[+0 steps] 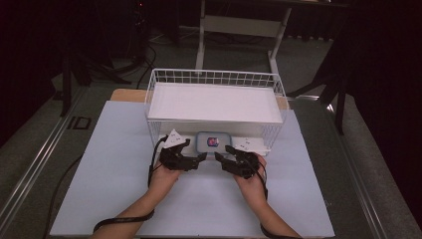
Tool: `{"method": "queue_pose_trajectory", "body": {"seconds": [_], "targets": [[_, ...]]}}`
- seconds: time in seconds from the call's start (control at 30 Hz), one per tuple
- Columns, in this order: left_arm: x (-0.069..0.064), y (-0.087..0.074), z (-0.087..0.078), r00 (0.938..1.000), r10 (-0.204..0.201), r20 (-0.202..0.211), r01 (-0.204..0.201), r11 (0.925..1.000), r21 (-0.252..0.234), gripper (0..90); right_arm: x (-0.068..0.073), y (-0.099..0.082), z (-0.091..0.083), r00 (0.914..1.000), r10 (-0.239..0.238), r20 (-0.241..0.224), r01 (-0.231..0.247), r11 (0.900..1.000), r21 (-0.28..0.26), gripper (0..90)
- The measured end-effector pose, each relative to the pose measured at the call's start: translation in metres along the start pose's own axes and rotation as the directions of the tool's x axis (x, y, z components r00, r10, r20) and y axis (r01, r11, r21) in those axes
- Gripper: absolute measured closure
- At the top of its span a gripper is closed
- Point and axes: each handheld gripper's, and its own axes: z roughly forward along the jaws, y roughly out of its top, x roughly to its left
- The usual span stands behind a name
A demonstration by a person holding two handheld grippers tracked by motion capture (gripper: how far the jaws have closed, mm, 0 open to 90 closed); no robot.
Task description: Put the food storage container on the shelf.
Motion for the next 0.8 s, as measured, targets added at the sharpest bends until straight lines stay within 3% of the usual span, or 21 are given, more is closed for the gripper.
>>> {"method": "queue_pose_trajectory", "body": {"seconds": [0.1, 0.17, 0.3, 0.33, 0.37, 0.5, 0.63, 0.8], "targets": [[-0.005, -0.003, -0.013, 1.0, -0.006, 0.002, 0.006, 1.0, -0.004, 2.5, 0.007, -0.005, 0.0, 0.9996, -0.025, -0.01, 0.026, 0.9994, 0.023, 53.1], [-0.008, -0.005, -0.022, 1.0, 0.007, -0.004, -0.007, 1.0, 0.0, 2.3, 0.009, -0.006, 0.0, 0.9994, -0.033, -0.012, 0.033, 0.999, 0.031, 53.5], [-0.01, -0.009, -0.034, 0.9998, -0.007, 0.017, 0.007, 0.9999, 0.007, 2.3, 0.013, -0.008, 0.0, 0.9992, -0.037, -0.016, 0.037, 0.9986, 0.037, 56.5], [-0.012, -0.014, -0.045, 0.9998, 0.0, 0.017, 0.0, 1.0, 0.005, 2.3, 0.014, -0.008, 0.0, 0.9991, -0.037, -0.022, 0.038, 0.9985, 0.04, 60.0], [-0.013, -0.016, -0.049, 0.9999, 0.002, 0.012, -0.002, 1.0, 0.008, 2.3, 0.015, -0.009, 0.001, 0.9977, -0.061, -0.03, 0.063, 0.997, 0.045, 72.5], [-0.015, -0.028, -0.067, 1.0, 0.0, -0.009, 0.0, 1.0, 0.005, 2.3, 0.017, -0.014, 0.005, 0.9962, -0.086, -0.016, 0.087, 0.9924, 0.087, 89.7], [-0.016, -0.044, -0.08, 0.9995, 0.007, -0.031, -0.006, 1.0, 0.007, 2.3, 0.012, -0.017, 0.01, 0.9978, -0.066, -0.005, 0.066, 0.9906, 0.12, 90.0], [-0.012, -0.058, -0.083, 0.9989, -0.003, -0.046, 0.004, 0.9997, 0.023, 2.3, 0.004, -0.018, 0.016, 0.9987, -0.049, 0.016, 0.046, 0.9908, 0.127, 90.0]]}}
